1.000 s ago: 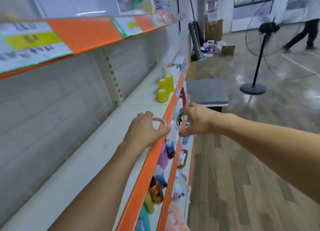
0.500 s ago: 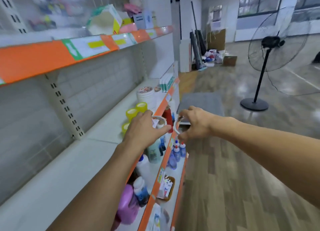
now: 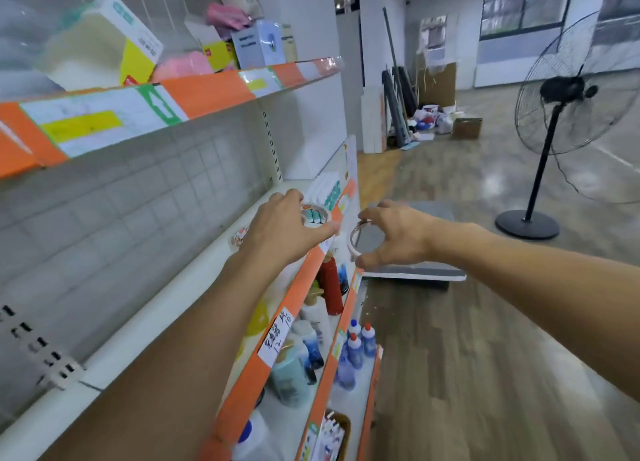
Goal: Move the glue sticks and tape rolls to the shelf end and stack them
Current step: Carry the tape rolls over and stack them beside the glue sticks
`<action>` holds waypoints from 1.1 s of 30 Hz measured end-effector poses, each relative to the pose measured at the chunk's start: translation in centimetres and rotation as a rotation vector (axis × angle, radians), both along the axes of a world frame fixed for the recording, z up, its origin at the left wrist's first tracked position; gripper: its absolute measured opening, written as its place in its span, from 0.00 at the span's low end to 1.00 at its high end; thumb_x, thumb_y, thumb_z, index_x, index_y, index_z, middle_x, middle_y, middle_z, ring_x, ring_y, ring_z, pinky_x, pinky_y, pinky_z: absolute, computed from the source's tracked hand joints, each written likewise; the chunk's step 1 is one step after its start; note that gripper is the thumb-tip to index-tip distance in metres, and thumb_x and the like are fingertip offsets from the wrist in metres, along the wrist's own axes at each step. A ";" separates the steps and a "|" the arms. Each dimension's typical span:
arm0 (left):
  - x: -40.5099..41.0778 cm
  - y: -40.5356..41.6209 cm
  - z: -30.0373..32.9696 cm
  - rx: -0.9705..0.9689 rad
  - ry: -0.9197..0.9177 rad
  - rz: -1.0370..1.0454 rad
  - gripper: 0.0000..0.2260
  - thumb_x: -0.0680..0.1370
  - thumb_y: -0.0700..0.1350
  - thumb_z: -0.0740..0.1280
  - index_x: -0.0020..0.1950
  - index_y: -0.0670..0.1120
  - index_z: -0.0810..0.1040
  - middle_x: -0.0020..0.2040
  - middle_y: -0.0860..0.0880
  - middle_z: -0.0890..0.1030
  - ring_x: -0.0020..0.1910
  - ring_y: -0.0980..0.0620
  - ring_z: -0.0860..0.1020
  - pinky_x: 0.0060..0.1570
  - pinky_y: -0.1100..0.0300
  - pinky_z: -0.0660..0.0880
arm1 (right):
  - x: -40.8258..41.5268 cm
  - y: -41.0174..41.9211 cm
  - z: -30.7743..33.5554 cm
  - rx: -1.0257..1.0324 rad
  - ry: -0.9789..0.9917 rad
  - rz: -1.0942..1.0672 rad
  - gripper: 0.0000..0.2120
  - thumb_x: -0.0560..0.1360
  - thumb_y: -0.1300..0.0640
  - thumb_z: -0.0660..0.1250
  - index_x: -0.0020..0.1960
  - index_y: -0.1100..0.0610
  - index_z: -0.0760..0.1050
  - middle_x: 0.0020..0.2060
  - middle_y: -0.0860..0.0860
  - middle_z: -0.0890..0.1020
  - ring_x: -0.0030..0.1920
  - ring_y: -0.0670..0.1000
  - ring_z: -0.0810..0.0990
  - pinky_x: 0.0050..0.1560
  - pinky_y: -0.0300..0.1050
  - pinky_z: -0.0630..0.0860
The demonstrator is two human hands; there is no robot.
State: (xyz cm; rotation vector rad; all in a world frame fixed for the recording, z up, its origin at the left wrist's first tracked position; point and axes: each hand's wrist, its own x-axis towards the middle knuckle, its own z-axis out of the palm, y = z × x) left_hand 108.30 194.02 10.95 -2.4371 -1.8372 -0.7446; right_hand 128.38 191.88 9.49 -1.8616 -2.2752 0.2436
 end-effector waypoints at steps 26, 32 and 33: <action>3.6 16.9 -0.3 -0.465 0.121 0.545 0.34 0.65 0.67 0.74 0.64 0.50 0.74 0.58 0.50 0.70 0.57 0.49 0.74 0.57 0.53 0.75 | 0.6 30.8 2.8 0.037 0.040 0.713 0.27 0.61 0.33 0.74 0.53 0.47 0.75 0.48 0.44 0.77 0.51 0.49 0.77 0.53 0.50 0.76; 4.6 18.2 -1.2 -0.579 0.187 0.615 0.35 0.67 0.67 0.72 0.67 0.50 0.71 0.62 0.48 0.71 0.60 0.47 0.74 0.57 0.54 0.73 | 0.3 32.3 3.0 0.016 0.049 0.791 0.26 0.63 0.34 0.75 0.55 0.46 0.74 0.53 0.47 0.75 0.52 0.49 0.77 0.55 0.52 0.76; 4.8 18.4 -1.3 -0.597 0.186 0.625 0.35 0.68 0.67 0.72 0.68 0.50 0.70 0.63 0.48 0.70 0.61 0.47 0.73 0.57 0.55 0.72 | 0.5 32.4 3.1 0.011 0.054 0.796 0.28 0.63 0.35 0.75 0.57 0.46 0.74 0.55 0.47 0.75 0.53 0.50 0.76 0.57 0.52 0.76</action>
